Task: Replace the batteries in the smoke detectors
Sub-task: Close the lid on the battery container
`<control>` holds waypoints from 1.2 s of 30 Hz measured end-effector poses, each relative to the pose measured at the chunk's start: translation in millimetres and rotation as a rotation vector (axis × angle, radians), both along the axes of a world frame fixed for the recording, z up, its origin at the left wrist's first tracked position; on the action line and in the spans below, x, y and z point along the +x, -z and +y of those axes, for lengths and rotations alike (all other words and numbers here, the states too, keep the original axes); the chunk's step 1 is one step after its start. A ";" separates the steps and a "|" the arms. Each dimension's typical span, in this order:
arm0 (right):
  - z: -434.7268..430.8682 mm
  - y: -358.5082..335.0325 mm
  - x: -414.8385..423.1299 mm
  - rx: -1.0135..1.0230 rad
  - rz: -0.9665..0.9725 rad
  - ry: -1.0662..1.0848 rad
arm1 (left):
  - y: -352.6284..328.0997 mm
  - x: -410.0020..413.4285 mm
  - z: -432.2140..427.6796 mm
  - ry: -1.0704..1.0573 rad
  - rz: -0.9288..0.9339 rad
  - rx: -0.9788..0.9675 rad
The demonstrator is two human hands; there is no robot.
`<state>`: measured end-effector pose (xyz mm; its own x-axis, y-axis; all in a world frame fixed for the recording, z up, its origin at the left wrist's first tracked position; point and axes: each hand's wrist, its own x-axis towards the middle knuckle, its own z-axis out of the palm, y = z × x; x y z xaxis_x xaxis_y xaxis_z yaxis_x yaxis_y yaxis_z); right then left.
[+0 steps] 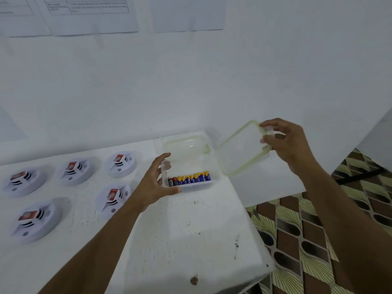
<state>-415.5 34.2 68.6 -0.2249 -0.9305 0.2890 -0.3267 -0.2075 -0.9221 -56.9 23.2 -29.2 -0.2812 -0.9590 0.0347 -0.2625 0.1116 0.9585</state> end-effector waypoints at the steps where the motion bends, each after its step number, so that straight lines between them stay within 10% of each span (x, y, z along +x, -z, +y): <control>1: 0.8 -7.2 1.1 -0.031 -0.002 0.012 | 0.5 0.6 -0.5 0.005 0.003 0.012; 18: 0.4 24.0 99.6 0.123 -0.363 -0.213 | -34.9 16.7 7.4 -0.167 0.163 -0.094; 26: -13.5 36.1 100.6 0.058 0.138 -0.130 | -40.0 30.2 9.1 -0.254 0.290 -0.110; 36: -14.7 31.7 89.7 0.128 -0.384 -0.236 | -44.6 23.7 -1.8 -0.254 0.487 -0.062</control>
<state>-325.8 19.5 36.9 -0.0708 -0.9919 0.1055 0.0859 -0.1114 -0.9901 -33.2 21.4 15.4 0.0218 -0.9867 0.1612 0.1838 0.1625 0.9694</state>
